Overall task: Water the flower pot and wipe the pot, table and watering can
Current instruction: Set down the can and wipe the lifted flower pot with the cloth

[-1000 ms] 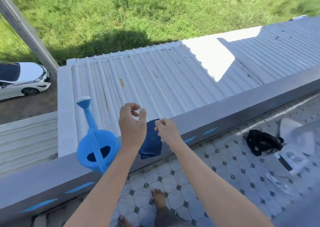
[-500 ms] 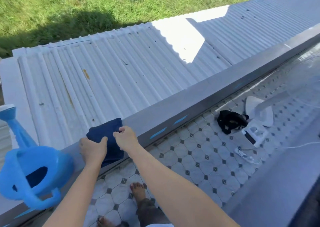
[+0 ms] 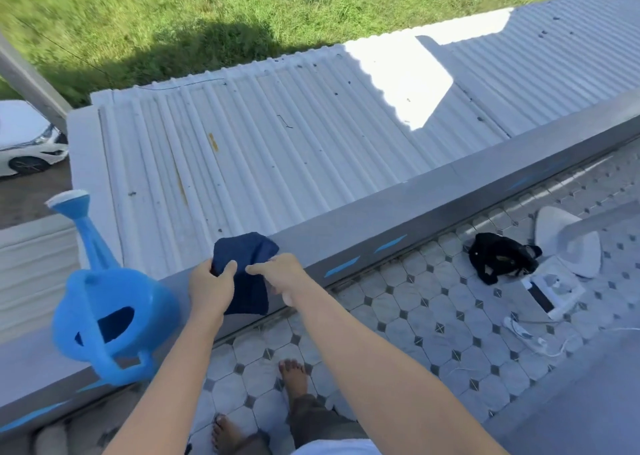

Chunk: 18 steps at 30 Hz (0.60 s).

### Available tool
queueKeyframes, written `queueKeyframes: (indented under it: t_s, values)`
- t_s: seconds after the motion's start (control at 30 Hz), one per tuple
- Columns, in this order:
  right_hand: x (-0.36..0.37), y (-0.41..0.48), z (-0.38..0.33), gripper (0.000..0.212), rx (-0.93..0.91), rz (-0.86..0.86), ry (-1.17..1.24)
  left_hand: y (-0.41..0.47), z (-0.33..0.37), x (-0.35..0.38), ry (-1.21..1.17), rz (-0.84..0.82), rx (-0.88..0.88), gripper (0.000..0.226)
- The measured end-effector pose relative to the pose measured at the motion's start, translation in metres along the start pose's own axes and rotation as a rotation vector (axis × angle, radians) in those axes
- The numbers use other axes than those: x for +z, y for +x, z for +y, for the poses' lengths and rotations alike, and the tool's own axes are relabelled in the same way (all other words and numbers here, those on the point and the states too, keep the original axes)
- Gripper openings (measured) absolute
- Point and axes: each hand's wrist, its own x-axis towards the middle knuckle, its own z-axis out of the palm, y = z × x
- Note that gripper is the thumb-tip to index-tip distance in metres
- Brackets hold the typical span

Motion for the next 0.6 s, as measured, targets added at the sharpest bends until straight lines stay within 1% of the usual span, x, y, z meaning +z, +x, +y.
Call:
queueKeyframes:
  t_s: [0.03,0.07,0.1,0.13,0.17,0.33,0.43,0.5,0.6]
  values:
    - [-0.002,-0.005,-0.003,0.033,-0.039,-0.043,0.000,-0.004,0.001,-0.004,-0.020,0.005,0.010,0.020]
    - [-0.006,-0.012,-0.006,0.026,-0.083,-0.072,0.005,-0.006,0.001,-0.005,-0.030,0.007,0.022,0.022]
    - [-0.011,-0.020,-0.010,0.021,-0.128,-0.086,0.021,-0.008,0.003,-0.007,-0.036,0.011,0.027,0.029]
    - [-0.014,-0.030,-0.017,0.022,-0.172,-0.095,0.033,-0.011,0.005,-0.011,-0.048,0.017,0.039,0.035]
    - [-0.017,-0.041,-0.025,0.027,-0.208,-0.106,0.050,-0.014,0.007,-0.015,-0.065,0.019,0.055,0.036]
    - [-0.012,-0.094,-0.057,0.029,-0.325,-0.260,0.072,-0.040,0.016,-0.039,-0.088,0.088,0.162,0.025]
    - [0.004,-0.127,-0.074,0.029,-0.440,-0.347,0.011,-0.063,0.028,-0.068,-0.178,0.120,0.249,0.020]
    - [0.017,-0.150,-0.084,0.032,-0.515,-0.422,-0.002,-0.082,0.034,-0.090,-0.259,0.143,0.299,0.023]
    - [0.048,-0.184,-0.090,0.037,-0.535,-0.601,-0.001,-0.118,0.032,-0.139,-0.360,0.235,0.380,0.023]
